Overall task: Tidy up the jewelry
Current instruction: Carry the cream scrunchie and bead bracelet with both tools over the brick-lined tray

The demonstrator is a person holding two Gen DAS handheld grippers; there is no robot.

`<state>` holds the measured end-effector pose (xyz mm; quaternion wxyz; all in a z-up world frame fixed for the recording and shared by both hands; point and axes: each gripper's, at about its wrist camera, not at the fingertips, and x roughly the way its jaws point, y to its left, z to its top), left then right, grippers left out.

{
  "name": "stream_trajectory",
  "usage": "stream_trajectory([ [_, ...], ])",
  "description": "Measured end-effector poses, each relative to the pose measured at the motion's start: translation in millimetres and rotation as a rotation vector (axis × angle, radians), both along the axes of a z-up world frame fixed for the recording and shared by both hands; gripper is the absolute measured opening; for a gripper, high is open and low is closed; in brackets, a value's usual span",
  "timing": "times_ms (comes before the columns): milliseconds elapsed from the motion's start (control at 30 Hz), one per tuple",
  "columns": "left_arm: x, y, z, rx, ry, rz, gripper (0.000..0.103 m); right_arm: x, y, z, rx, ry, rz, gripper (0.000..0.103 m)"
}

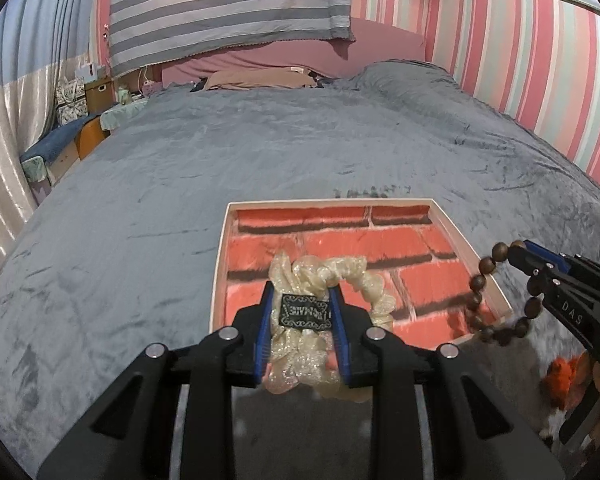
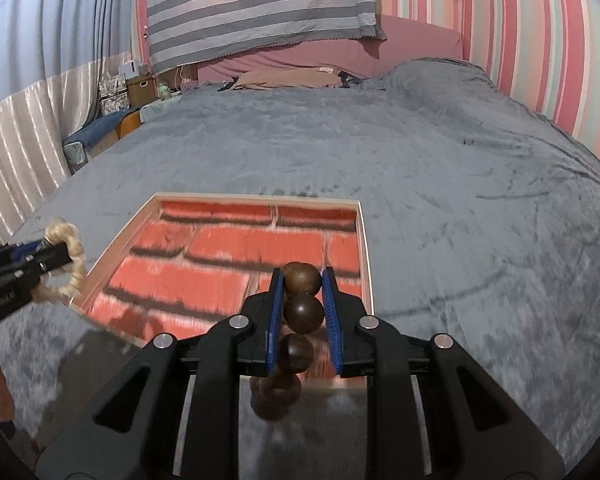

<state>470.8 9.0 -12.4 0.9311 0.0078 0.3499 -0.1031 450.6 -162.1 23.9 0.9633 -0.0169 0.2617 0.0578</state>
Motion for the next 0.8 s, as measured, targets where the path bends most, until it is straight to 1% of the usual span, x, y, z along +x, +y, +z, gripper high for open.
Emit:
stream_trajectory([
  [200,51,-14,-12,0.013,0.025,-0.005,0.027,55,8,2,0.012,0.022,0.016,0.02],
  [367,98,-20,-30,0.008,0.083,0.001,0.027,102,7,-5,0.047,0.059,0.012,0.02],
  [533,146,-24,-59,0.037,0.176,0.002,0.027,138,6,-21,0.033,0.104,-0.017,0.02],
  [667,171,-22,-77,0.045,0.249,-0.001,0.027,159,-1,-33,0.044,0.162,-0.041,0.02],
  [733,182,-23,-85,0.053,0.288,-0.003,0.027,167,-3,-40,0.032,0.185,-0.054,0.02],
  [800,192,-25,-93,0.079,0.322,0.0,0.027,176,-4,-47,0.019,0.222,-0.065,0.02],
])
